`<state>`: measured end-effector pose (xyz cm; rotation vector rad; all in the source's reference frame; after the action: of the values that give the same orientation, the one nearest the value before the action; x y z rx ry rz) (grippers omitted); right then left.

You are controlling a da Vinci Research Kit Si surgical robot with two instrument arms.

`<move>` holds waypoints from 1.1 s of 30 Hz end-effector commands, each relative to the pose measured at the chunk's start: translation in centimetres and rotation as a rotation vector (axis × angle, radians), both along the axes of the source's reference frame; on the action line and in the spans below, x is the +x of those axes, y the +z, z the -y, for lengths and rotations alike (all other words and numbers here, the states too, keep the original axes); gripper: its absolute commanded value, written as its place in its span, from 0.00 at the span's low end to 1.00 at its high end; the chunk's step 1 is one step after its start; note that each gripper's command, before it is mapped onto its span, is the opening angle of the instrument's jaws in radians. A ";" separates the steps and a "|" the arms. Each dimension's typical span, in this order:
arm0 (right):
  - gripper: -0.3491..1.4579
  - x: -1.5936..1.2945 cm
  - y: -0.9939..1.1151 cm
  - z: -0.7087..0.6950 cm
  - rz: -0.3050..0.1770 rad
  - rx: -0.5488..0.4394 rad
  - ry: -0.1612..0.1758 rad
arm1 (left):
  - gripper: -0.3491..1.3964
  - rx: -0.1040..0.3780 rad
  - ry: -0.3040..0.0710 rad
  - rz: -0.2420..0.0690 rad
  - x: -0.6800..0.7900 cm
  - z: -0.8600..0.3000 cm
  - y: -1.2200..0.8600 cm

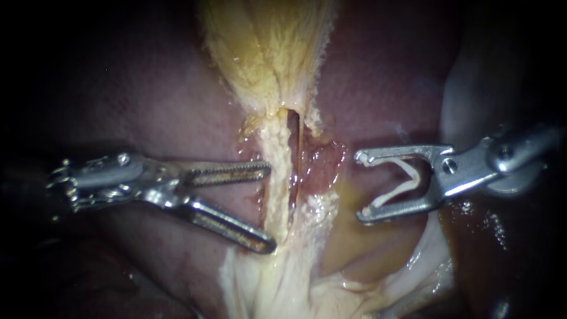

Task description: Grabbing gallbladder

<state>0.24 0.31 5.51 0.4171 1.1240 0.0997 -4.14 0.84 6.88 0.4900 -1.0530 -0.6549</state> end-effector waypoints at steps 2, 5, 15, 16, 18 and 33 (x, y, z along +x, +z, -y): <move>0.45 0.00 0.00 0.00 0.000 0.000 0.000 | 0.71 0.002 -0.004 0.000 0.02 -0.05 -0.04; 0.45 0.00 0.00 0.00 0.000 0.000 0.000 | 0.71 0.002 -0.017 0.001 0.07 -0.13 -0.12; 0.45 -0.01 0.00 0.00 0.000 0.000 0.000 | 0.71 -0.009 -0.044 0.004 0.25 -0.32 -0.28; 0.45 -0.01 0.00 0.00 0.000 0.000 0.000 | 0.71 -0.014 -0.044 0.003 0.26 -0.34 -0.29; 0.45 -0.01 0.00 0.00 0.000 0.000 0.000 | 0.71 -0.026 -0.050 0.001 0.30 -0.39 -0.33; 0.45 -0.01 0.00 0.00 -0.001 0.000 -0.001 | 0.69 -0.109 -0.095 0.009 0.49 -0.79 -0.65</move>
<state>0.23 0.31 5.51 0.4175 1.1244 0.0992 -3.64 1.64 6.22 0.3437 -1.1194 -0.6739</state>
